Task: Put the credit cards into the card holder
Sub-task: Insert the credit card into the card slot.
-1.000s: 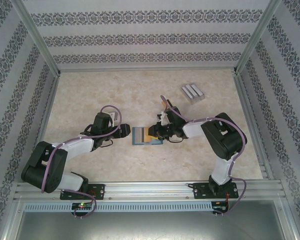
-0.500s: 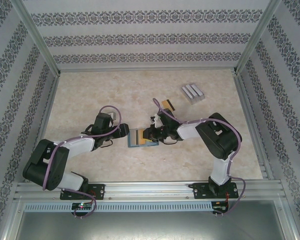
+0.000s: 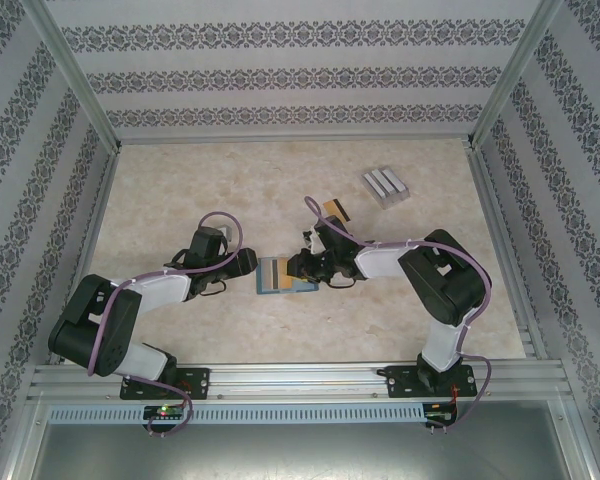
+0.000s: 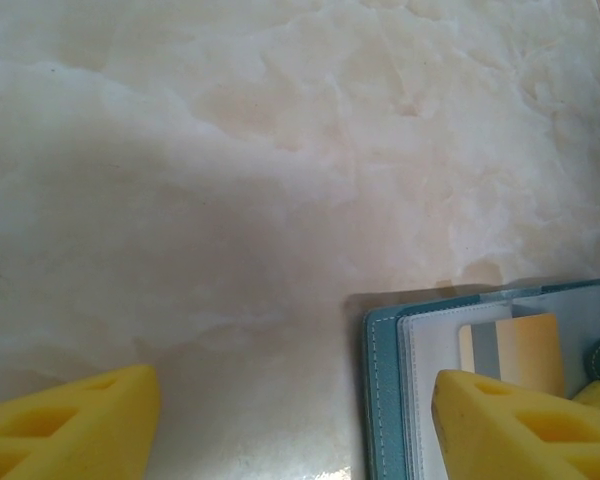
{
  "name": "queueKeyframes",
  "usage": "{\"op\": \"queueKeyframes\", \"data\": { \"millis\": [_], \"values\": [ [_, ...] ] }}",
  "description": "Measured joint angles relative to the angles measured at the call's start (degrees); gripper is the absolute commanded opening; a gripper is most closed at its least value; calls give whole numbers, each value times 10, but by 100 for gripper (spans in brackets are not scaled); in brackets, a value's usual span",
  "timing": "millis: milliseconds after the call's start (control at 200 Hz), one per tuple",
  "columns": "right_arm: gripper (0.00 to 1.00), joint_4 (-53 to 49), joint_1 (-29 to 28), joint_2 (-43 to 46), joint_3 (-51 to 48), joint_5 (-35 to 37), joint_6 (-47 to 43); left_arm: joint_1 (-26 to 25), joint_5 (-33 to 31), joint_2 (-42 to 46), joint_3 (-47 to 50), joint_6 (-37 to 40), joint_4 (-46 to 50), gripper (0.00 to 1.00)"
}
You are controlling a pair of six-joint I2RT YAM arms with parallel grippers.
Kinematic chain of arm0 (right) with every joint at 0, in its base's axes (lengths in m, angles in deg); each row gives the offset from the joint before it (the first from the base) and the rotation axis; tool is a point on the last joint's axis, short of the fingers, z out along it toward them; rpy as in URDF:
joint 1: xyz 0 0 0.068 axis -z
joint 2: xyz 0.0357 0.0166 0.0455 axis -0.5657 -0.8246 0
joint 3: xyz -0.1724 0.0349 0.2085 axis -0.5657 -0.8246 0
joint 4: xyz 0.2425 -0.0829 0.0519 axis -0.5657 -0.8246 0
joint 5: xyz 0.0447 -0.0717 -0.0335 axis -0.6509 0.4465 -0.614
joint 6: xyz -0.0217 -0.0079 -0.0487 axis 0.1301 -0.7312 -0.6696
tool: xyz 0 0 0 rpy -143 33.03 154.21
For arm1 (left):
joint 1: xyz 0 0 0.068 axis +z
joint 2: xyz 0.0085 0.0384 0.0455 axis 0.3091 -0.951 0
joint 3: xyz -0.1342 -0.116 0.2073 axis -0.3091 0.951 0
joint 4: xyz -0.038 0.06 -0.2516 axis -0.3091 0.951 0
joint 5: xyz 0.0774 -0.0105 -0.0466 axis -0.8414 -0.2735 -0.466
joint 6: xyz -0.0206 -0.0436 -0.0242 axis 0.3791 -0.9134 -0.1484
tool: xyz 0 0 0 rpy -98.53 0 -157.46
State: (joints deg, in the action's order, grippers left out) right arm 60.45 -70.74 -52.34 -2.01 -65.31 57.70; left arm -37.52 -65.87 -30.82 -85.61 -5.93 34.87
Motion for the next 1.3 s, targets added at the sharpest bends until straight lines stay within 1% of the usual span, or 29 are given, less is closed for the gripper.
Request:
{"op": "queueKeyframes", "data": {
  "millis": [110, 170, 250, 285, 350, 445, 460, 465, 480, 510, 575, 874, 1044, 1074, 1114, 1139, 1264, 1299],
  "values": [
    [11, -8, -6, 0, 0, 11, 0, 0, 16, 2, -16, -7, 32, 69],
    [7, -10, -10, 0, 0, 17, 2, 0, 35, 10, -24, -9, 49, 63],
    [5, -10, -19, 0, 0, 25, 2, -4, 55, 34, -28, -10, 77, 60],
    [5, -10, -22, 0, 0, 26, 4, -9, 59, 43, -28, -9, 93, 57],
    [5, -11, -31, -3, 6, 28, 6, -26, 61, 56, -29, -6, 124, 47],
    [5, -10, -42, -19, 25, 29, 7, -46, 63, 60, -26, 2, 150, 20],
    [5, -10, -44, -22, 28, 29, 7, -48, 63, 60, -23, -2, 150, 17],
    [5, -9, -45, -23, 30, 29, 8, -49, 64, 60, -23, 0, 150, 15],
    [5, -8, -46, -26, 32, 29, 9, -49, 63, 60, -20, 1, 150, 12],
    [5, -7, -49, -30, 37, 29, 10, -49, 63, 59, -15, 3, 151, 7],
    [5, -2, -52, -37, 42, 29, 16, -49, 59, 56, -5, 7, 152, 0],
    [5, 0, -66, -57, 68, 29, 20, -49, 28, 52, 7, 21, 146, 0],
    [5, 0, -67, -60, 74, 29, 19, -49, -14, 98, 17, 21, 171, 1],
    [5, 0, -67, -61, 76, 29, 19, -49, -21, 105, 18, 21, 178, 3],
    [5, 0, -67, -64, 81, 29, 19, -49, -32, 111, 17, 21, 186, 10],
    [5, 0, -67, -67, 83, 29, 19, -49, -41, 113, 17, 21, 193, 12],
    [5, 0, -67, -77, 94, 26, 19, -49, -75, 117, 23, 16, 206, 12],
    [5, -1, -67, -77, 96, 26, 19, -49, -79, 118, 26, 16, 206, 9]
  ]
}}
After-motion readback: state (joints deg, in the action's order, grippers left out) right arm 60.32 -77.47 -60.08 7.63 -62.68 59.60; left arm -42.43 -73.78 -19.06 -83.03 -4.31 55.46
